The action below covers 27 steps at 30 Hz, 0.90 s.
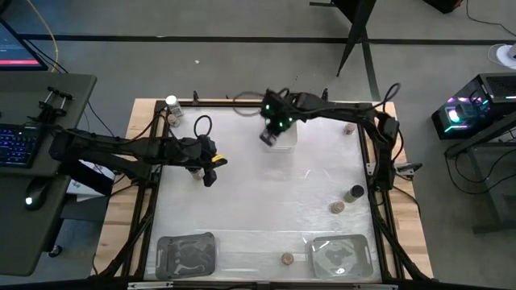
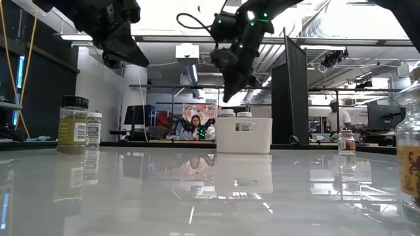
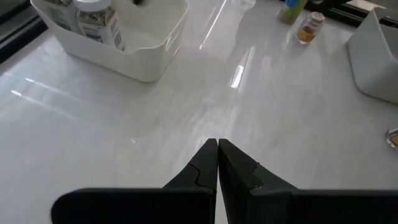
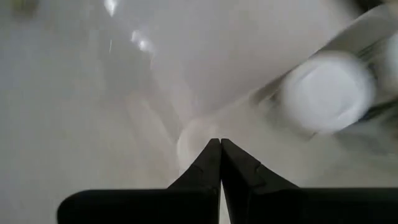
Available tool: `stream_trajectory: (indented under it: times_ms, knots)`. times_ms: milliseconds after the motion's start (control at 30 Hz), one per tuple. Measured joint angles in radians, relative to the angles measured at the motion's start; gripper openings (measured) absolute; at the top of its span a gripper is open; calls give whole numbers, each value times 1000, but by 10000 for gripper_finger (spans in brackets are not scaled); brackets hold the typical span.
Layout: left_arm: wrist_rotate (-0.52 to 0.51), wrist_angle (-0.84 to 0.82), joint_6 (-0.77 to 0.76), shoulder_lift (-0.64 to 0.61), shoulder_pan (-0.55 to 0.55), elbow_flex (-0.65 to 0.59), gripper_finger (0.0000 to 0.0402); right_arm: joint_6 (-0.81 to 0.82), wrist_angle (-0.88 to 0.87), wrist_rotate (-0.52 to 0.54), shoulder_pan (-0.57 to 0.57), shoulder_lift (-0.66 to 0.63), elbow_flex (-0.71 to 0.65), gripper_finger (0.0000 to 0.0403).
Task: Sort spices by type
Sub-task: Put the bottom white seasoning bottle into the white bin
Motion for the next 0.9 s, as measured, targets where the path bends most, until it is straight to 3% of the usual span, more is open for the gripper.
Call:
stream_trajectory:
  times_ms: [100,333,467,900]
  knots:
    - [-4,4,-1,0,0,0,0,-52,8,-12,23,1,-66,0]
    - [-22,17,-3,0,0,0,0,48,204,146,23,1,-175,0]
    - [-29,17,-18,0,0,0,0,91,212,231,25,1,-184,0]
    - [-59,17,-16,0,0,0,0,293,323,204,20,26,-184,0]
